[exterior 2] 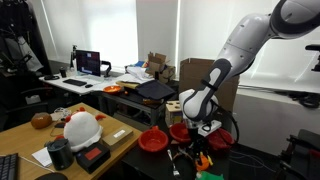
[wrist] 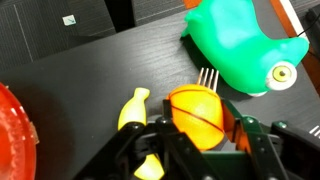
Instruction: Put the red block and orange toy into separate bowls
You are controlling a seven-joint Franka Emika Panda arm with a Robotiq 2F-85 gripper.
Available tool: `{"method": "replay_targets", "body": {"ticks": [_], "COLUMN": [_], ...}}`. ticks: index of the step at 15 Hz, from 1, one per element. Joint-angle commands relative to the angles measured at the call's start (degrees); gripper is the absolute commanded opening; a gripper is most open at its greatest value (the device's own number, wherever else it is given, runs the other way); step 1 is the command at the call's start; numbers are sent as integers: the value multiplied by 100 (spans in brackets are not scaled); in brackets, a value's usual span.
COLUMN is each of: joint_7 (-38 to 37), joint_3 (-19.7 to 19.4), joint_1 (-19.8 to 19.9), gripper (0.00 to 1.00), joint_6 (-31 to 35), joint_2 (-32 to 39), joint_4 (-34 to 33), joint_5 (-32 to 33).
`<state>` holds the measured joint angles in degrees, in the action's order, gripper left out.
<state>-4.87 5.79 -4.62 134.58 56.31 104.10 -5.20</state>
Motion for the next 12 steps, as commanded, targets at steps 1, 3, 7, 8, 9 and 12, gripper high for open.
{"method": "replay_targets", "body": {"ticks": [1, 3, 7, 8, 9, 12], "joint_7": [265, 332, 532, 591, 657, 873], "joint_3": [132, 135, 137, 115, 101, 98], "joint_1": [203, 233, 251, 235, 237, 276], "gripper": [20, 9, 3, 6, 6, 6], "joint_6": [-160, -161, -336, -378, -426, -695], "joint_2": [0, -39, -318, -402, -501, -772], "joint_4": [-119, -99, 80, 128, 158, 181], "joint_5": [-191, -196, -82, -42, -10, 30]}}
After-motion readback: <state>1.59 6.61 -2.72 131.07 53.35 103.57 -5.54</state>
